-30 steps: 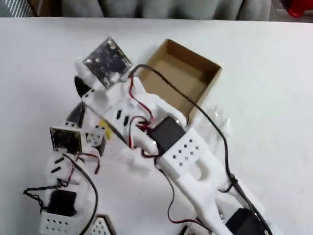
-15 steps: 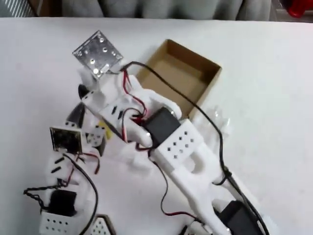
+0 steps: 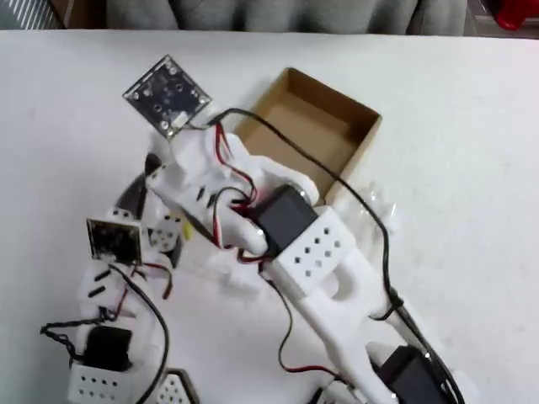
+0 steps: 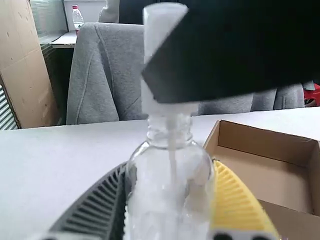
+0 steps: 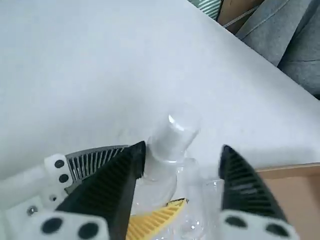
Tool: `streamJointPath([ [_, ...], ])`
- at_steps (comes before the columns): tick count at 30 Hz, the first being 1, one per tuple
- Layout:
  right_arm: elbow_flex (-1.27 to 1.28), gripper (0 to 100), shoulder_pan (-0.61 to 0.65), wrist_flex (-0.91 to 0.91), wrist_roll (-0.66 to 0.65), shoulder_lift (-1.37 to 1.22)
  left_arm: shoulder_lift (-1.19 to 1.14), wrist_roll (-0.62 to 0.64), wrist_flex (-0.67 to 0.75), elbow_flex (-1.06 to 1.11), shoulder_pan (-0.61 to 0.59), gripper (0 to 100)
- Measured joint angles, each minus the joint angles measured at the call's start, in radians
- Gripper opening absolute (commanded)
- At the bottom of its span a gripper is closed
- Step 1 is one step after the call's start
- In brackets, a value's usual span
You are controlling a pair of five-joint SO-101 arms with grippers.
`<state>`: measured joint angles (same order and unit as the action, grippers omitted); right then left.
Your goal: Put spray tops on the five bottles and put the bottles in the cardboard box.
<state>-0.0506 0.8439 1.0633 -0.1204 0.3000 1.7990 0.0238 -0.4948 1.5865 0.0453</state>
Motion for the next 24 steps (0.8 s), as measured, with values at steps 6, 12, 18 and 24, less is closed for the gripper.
streamJointPath([
  [6,-0.063,19.4,-0.003,0.051,0.008,0.0,0.0,0.0,0.0,0.0,0.0,2],
  [12,-0.229,7.4,0.0,0.161,0.068,0.0,0.0,0.0,0.0,0.0,-0.003,2],
  [18,-0.299,1.6,-0.02,0.201,0.071,0.002,0.0,0.0,0.0,0.0,-0.003,2],
  [24,-0.275,1.6,-0.14,0.106,0.071,0.002,0.0,0.0,0.0,0.0,-0.003,2],
])
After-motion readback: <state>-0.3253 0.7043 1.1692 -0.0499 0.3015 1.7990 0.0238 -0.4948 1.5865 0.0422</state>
